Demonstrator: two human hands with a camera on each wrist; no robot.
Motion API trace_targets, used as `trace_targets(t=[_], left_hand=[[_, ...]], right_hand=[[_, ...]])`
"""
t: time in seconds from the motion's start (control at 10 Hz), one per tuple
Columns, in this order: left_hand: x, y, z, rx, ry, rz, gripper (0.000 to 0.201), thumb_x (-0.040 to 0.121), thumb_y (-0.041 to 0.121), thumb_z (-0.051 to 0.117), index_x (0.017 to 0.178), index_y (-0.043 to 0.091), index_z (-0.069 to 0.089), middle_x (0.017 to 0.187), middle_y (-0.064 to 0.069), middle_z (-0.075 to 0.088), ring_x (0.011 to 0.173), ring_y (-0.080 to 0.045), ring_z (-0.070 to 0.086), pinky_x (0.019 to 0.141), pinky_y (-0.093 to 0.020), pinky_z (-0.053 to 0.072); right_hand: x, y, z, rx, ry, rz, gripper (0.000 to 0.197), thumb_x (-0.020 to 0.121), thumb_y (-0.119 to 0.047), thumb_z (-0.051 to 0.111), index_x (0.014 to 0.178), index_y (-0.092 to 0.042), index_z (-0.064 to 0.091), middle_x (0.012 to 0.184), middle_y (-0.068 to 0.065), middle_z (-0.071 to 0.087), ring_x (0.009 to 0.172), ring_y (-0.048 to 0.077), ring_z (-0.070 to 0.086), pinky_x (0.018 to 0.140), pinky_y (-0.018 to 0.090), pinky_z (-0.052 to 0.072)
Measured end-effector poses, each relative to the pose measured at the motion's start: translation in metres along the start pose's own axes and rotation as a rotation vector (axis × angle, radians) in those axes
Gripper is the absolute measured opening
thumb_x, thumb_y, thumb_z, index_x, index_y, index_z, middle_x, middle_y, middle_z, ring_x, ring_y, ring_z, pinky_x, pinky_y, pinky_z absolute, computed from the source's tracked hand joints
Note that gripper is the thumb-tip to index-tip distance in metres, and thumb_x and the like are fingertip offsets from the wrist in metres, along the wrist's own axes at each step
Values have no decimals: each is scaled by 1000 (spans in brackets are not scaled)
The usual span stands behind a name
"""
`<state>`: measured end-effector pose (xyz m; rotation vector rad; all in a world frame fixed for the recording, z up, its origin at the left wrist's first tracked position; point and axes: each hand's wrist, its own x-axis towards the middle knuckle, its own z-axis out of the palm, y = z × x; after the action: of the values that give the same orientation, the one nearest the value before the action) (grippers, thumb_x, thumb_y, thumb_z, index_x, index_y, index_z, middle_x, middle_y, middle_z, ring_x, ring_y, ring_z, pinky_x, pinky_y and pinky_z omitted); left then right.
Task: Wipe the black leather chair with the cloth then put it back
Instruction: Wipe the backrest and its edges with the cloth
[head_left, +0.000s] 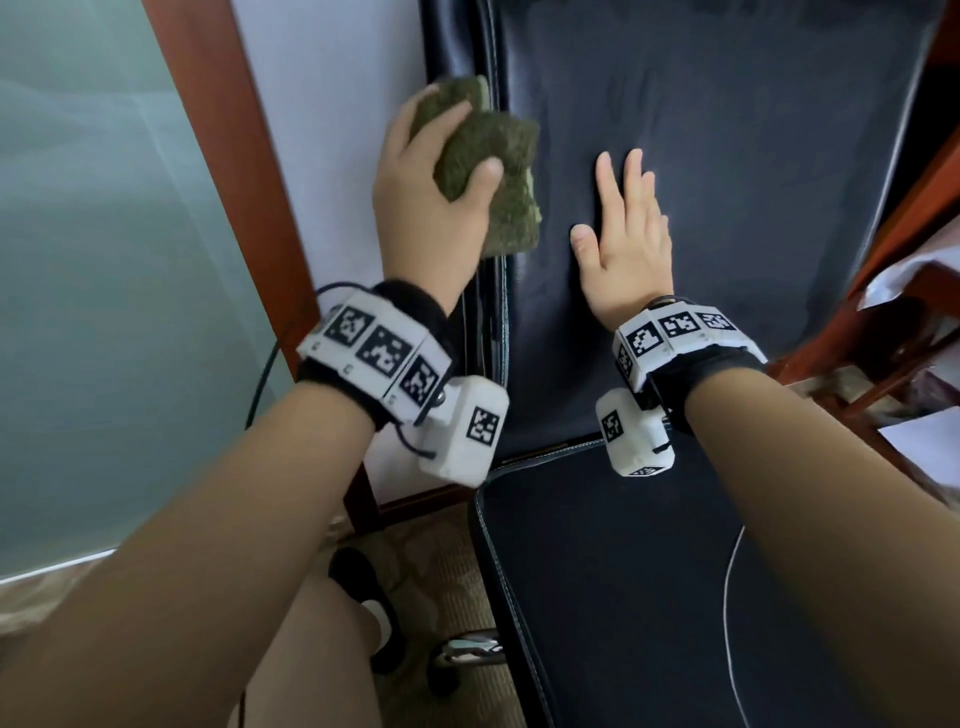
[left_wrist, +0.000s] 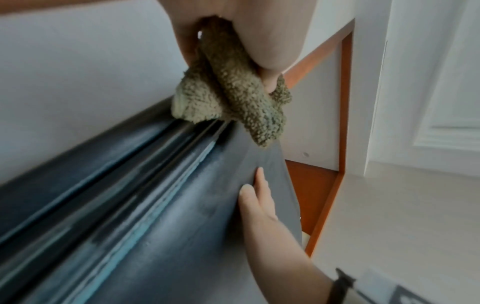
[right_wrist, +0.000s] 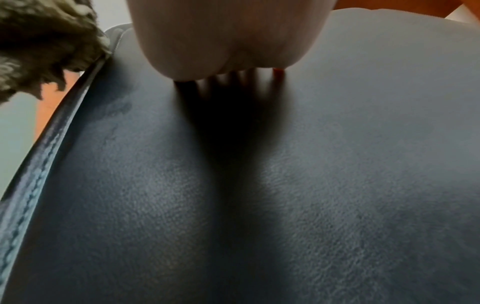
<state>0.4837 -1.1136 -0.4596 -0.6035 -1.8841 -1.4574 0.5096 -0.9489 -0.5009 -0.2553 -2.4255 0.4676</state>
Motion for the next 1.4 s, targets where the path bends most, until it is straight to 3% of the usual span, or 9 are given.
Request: trace_targets(t=[0.1,0.2,0.4,0.5,0.6,0.8,0.9,1.1,1.4], left_hand=[[1,-1,15,16,-48,-48,43,82,20,63,123,9,59,134,-7,47,122,-16,46,108,-23,31],[-14,-11,21,51,-77,-4,44,81,19,65,123,8,59,135,-10,46,125,-21,44,109,-26,29],[-44,-29,19,99,-123,121,39,79,15,66,118,7,63,136,-12,47,122,-11,35,104,-2,15],[-59,-38,16,117,-158,147,39,80,17,65,118,7,63,135,-12,48,121,-10,36,105,-3,16],[-73,-45,11,142,-220,187,39,81,22,61,117,5,64,133,-12,50,118,-18,41,105,-6,18],[-64,-42,3,139,-302,193,39,79,19,65,115,4,65,130,-12,52,119,-27,49,105,-28,33],[-40,-28,4,127,-246,167,39,77,13,68,115,5,65,132,-9,50,120,-19,44,106,-11,25],[26,4,13,78,-94,95,41,79,21,62,118,8,62,133,-6,46,123,-18,45,108,-28,33],[-4,-20,17,67,-139,111,40,79,20,65,117,11,63,133,-6,47,124,-20,45,109,-36,34]], right_hand=[[1,2,0,0,6,-2,57,99,-28,35,149,-23,8,157,3,-2,144,25,1,114,44,5],[2,3,1,8,0,-7,57,99,-28,35,149,-24,8,157,3,-3,144,24,0,114,44,4],[1,2,0,13,-7,-7,57,99,-28,35,149,-25,8,157,2,-4,144,23,0,114,44,4],[2,3,-2,12,-31,-3,57,99,-29,34,149,-26,7,157,0,-5,144,21,-2,114,43,2],[3,3,-3,14,-51,-8,57,99,-29,34,149,-27,6,157,0,-6,144,21,-3,114,42,2],[2,3,-5,15,-66,-5,58,99,-30,34,149,-27,5,157,0,-7,144,21,-4,115,42,2],[2,3,-5,14,-67,0,58,99,-30,34,148,-28,5,157,-1,-6,144,21,-4,115,41,2],[1,2,-8,16,-75,8,58,99,-30,34,148,-28,4,157,-2,-8,144,19,-4,114,40,1],[1,3,-5,24,-60,-5,58,99,-30,35,148,-29,5,157,-1,-7,144,20,-4,114,41,1]])
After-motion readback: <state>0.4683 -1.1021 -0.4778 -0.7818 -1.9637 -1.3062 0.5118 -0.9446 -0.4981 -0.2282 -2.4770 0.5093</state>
